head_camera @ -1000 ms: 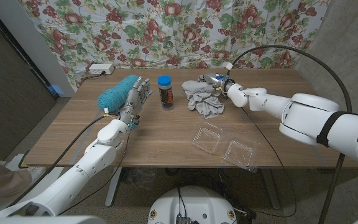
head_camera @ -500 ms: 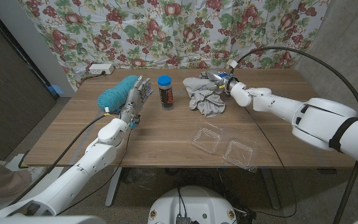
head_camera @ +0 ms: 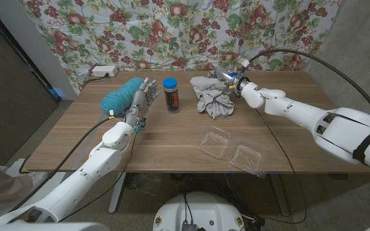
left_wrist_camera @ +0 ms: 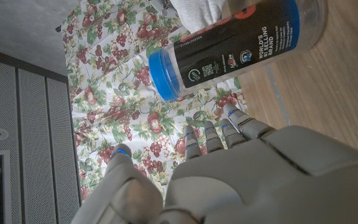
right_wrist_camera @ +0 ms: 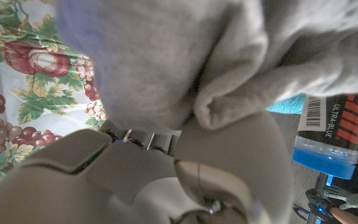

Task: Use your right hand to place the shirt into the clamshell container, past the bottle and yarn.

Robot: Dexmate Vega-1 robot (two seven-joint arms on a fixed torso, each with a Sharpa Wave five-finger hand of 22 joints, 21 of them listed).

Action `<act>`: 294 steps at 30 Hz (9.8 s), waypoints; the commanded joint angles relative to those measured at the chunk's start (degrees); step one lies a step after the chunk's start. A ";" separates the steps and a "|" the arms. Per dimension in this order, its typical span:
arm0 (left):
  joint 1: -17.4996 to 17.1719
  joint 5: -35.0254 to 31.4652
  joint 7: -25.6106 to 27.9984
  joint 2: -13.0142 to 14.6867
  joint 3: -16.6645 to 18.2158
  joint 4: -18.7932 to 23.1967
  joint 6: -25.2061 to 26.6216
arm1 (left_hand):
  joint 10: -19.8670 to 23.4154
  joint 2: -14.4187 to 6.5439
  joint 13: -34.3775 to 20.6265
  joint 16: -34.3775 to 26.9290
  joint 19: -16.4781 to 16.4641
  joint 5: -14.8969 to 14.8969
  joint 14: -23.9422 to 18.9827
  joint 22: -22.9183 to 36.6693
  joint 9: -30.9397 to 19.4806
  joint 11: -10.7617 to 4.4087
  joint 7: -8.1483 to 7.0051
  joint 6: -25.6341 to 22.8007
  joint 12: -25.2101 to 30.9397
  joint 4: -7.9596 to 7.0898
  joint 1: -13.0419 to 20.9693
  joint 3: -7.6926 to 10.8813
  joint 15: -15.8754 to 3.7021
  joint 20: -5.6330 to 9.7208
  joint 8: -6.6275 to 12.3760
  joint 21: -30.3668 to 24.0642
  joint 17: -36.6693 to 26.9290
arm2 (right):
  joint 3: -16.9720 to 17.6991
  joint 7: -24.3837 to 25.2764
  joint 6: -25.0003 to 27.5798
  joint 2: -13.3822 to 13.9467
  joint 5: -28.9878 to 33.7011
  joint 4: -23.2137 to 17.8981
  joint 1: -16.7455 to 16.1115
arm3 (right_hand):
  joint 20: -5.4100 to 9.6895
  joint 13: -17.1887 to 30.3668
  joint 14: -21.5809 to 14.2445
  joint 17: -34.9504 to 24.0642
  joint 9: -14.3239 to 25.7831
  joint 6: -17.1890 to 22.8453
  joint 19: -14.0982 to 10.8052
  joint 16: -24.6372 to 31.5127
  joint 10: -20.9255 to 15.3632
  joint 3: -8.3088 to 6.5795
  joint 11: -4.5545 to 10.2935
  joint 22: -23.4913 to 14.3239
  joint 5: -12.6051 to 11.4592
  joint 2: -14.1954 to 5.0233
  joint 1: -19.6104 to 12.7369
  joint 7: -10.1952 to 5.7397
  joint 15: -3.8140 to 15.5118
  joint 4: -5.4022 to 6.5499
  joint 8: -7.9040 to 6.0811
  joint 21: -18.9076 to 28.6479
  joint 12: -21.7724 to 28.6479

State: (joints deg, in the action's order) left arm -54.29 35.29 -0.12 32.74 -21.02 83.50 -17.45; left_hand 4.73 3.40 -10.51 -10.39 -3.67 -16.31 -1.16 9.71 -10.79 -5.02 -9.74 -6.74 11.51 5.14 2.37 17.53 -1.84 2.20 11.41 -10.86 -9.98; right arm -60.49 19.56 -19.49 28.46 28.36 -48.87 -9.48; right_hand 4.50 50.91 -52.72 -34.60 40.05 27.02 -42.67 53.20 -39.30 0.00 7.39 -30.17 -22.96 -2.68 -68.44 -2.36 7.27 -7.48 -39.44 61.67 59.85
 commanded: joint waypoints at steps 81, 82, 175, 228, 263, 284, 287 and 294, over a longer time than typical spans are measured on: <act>2.09 0.94 -3.12 -1.04 -0.70 -3.00 -0.75 | 0.66 -0.48 -0.18 -0.26 -0.69 0.25 0.11 0.35 -0.08 0.32 0.11 -0.41 0.00 0.22 -0.02 -0.29 -3.41 2.19 -0.08 -0.25 -0.24 | 24.16 -9.86 15.16 16.41 3.19 -43.40 -20.71 | 6.95 1.07 0.10 -0.47 -0.20 1.33 6.76 -0.12 -4.31 0.94 2.94 4.61 0.41 -4.34 -3.85 -0.08 6.02 1.18 0.74 13.56 -1.75; 2.04 0.97 -3.08 -1.00 -0.66 -2.95 -0.71 | 0.71 -0.49 -0.18 -0.25 -0.67 0.25 0.13 0.35 -0.08 0.18 0.09 -0.40 0.02 0.22 -0.03 -0.29 -3.39 2.17 -0.08 -0.24 -0.24 | 24.31 -9.95 15.25 16.47 3.19 -43.71 -20.86 | 6.96 0.93 0.12 -0.45 -0.30 1.44 6.88 -0.15 -4.34 0.95 3.03 4.77 0.40 -4.33 -3.83 -0.09 6.02 1.16 0.78 13.76 -1.87; 1.66 0.15 -2.58 -1.85 -1.84 -2.10 -0.73 | 1.21 -0.69 -0.18 -0.26 -0.80 0.30 0.17 0.35 -0.08 0.43 0.12 -0.50 0.09 0.42 0.01 -0.58 -3.45 2.56 -0.09 -0.27 -0.23 | 43.97 -8.27 30.22 27.96 -1.06 -74.72 -49.86 | 6.80 1.99 -0.18 -0.96 -0.53 3.48 10.78 -1.02 -5.51 0.95 3.46 14.34 0.14 -4.33 -2.81 -0.58 6.04 0.83 1.48 22.92 -2.66; 1.75 0.90 -3.79 -2.00 -1.13 -4.06 -2.37 | 1.29 -0.77 -0.18 -0.25 -0.78 0.31 0.23 0.34 -0.08 0.46 0.06 -0.54 0.06 0.53 0.03 -0.73 -3.42 2.54 -0.09 -0.25 -0.22 | 53.19 -10.49 41.54 29.55 -0.10 -89.99 -64.54 | 6.76 1.94 -0.23 -1.47 -0.93 5.49 12.36 -1.44 -7.02 0.65 3.17 18.60 0.15 -4.32 -2.76 -1.00 6.07 0.57 1.79 26.16 -3.19; 0.67 1.19 -4.18 -1.29 -0.71 -3.11 -2.92 | 1.25 -0.82 -0.19 -0.22 -0.79 0.30 0.34 0.34 -0.07 0.31 0.06 -0.46 0.02 0.60 0.05 -0.82 -3.40 2.54 -0.13 -0.24 -0.22 | 56.60 -12.34 41.71 26.10 -0.07 -95.15 -72.61 | 6.87 1.88 -1.08 -2.07 -0.94 6.90 11.82 -1.44 -8.72 0.38 3.55 18.58 0.40 -4.19 -3.04 -1.16 6.04 0.36 1.54 26.95 -3.15; 0.87 0.65 -3.53 -2.28 -1.10 -3.60 -3.60 | 1.33 -0.86 -0.19 -0.20 -0.74 0.30 0.44 0.34 -0.07 0.27 0.10 -0.54 0.04 0.65 0.06 -0.89 -3.52 2.56 -0.10 -0.23 -0.22 | 59.74 -15.45 41.69 25.13 -1.42 -97.26 -76.64 | 6.89 2.17 -1.11 -2.30 -1.26 7.80 11.87 -1.32 -9.16 0.23 3.59 18.52 0.69 -4.23 -3.23 -1.62 6.01 0.34 1.50 27.03 -3.21; 0.67 0.63 -3.33 -2.17 -1.07 -3.28 -3.44 | 1.36 -0.86 -0.19 -0.20 -0.76 0.30 0.44 0.34 -0.07 0.27 0.09 -0.51 0.04 0.65 0.06 -0.89 -3.48 2.58 -0.12 -0.23 -0.22 | 59.84 -15.82 41.67 25.11 -1.27 -97.35 -76.98 | 6.92 1.90 -1.16 -2.31 -1.40 8.01 11.91 -1.27 -9.25 0.24 3.53 18.46 0.75 -4.18 -3.22 -1.71 6.00 0.34 1.52 27.12 -3.41; 0.50 0.64 -3.21 -2.10 -1.00 -3.06 -3.49 | 1.38 -0.87 -0.19 -0.18 -0.75 0.29 0.50 0.34 -0.07 0.28 0.05 -0.43 0.05 0.67 0.07 -0.91 -3.58 2.56 -0.15 -0.23 -0.22 | 59.50 -17.05 42.51 25.82 0.16 -97.58 -77.47 | 6.94 2.07 -1.33 -2.43 -1.38 8.22 11.99 -1.09 -9.30 0.21 3.58 18.37 0.83 -4.20 -3.29 -1.87 5.99 0.33 1.44 27.24 -3.39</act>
State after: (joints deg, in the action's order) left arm -53.56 36.07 -3.68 30.73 -22.00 80.12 -20.81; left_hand 5.66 2.56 -10.51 -10.39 -3.96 -16.10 -1.16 9.71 -10.64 -4.71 -9.53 -6.95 11.51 5.94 2.00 16.74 -1.84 1.91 11.41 -10.86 -9.98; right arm -1.37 4.30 22.22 53.77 27.39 -145.82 -85.59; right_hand 2.88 52.75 -53.42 -36.78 38.50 34.60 -30.41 51.53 -43.48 0.56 6.46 -11.61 -22.29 -3.34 -67.90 -4.20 7.56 -6.96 -37.56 88.58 56.29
